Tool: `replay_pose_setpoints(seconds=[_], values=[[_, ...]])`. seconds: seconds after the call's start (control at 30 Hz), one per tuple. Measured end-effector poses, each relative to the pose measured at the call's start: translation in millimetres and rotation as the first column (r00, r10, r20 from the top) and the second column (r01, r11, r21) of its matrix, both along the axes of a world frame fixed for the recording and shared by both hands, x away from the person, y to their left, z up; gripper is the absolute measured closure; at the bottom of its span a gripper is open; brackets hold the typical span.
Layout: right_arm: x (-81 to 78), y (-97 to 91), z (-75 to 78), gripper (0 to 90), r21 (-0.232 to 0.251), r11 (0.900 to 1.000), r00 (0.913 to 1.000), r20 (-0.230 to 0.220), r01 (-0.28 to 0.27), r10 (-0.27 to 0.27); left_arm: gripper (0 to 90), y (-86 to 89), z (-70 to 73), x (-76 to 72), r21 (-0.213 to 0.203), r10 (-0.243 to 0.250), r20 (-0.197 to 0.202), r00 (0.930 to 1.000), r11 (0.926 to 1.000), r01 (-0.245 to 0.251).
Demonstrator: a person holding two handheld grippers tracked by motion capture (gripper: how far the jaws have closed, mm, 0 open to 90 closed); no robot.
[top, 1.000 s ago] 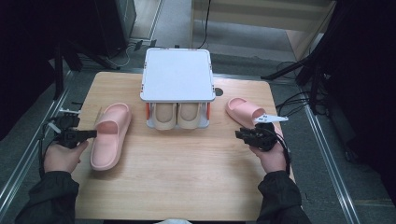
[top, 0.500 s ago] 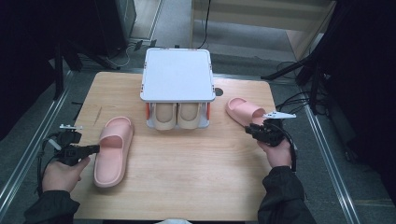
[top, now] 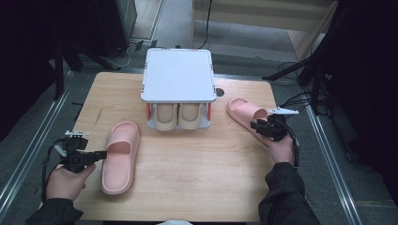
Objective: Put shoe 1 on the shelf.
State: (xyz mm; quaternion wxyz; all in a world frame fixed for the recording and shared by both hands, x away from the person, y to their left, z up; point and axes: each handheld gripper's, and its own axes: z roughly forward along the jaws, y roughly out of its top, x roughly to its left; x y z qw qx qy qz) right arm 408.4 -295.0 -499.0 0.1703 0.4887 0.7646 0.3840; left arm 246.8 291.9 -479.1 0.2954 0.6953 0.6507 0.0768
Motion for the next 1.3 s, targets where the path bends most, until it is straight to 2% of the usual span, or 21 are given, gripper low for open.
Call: replay_pose_setpoints(seconds=[0.1,0.4,0.63,0.73,0.9,1.0,1.07,1.13,1.27,1.3], values=[[4.3,3.0,-2.8,61.3,0.005,1.0000,1.0000,-0.005,-0.001,0.001,84.9,-3.5,0.6,1.1,-0.007,-0.011,0.006,0.9999,0.9999,0.011],[14.1,11.5,-7.7,62.7,-0.028,0.9996,0.9999,-0.017,-0.004,0.004,84.8,-17.3,-1.4,1.6,-0.027,-0.070,0.015,0.9974,0.9971,0.070],[21.5,18.5,-13.4,69.2,-0.054,0.9985,0.9994,-0.035,-0.003,0.001,84.7,-29.7,-2.3,3.7,-0.045,-0.120,0.021,0.9925,0.9916,0.121],[22.4,19.5,-14.0,71.2,-0.055,0.9985,0.9996,-0.029,-0.004,0.002,84.6,-33.4,-2.1,3.9,-0.051,-0.128,0.032,0.9912,0.9902,0.130],[21.0,21.7,-13.0,77.9,-0.076,0.9969,0.9996,-0.022,-0.021,0.020,84.5,-37.4,-5.5,6.4,-0.067,-0.145,0.024,0.9892,0.9870,0.146],[19.8,23.6,-12.1,80.1,-0.094,0.9952,0.9995,-0.018,-0.027,0.026,84.5,-39.2,-6.0,5.1,-0.060,-0.157,0.023,0.9874,0.9856,0.158],[19.6,23.9,-11.9,80.1,-0.095,0.9952,0.9995,-0.020,-0.026,0.024,84.6,-40.2,-6.1,3.9,-0.066,-0.165,0.021,0.9861,0.9840,0.166],[19.6,23.3,-11.7,80.2,-0.089,0.9957,0.9995,-0.021,-0.024,0.023,84.6,-41.8,-5.7,0.5,-0.055,-0.174,0.022,0.9845,0.9830,0.175],[19.2,22.5,-10.8,80.4,-0.086,0.9960,0.9995,-0.023,-0.022,0.020,84.7,-43.4,-6.5,-4.0,-0.097,-0.191,0.018,0.9815,0.9766,0.192],[19.1,22.5,-10.6,80.6,-0.087,0.9960,0.9995,-0.024,-0.022,0.020,84.6,-45.6,-6.9,-4.2,-0.094,-0.201,0.014,0.9795,0.9750,0.201]])
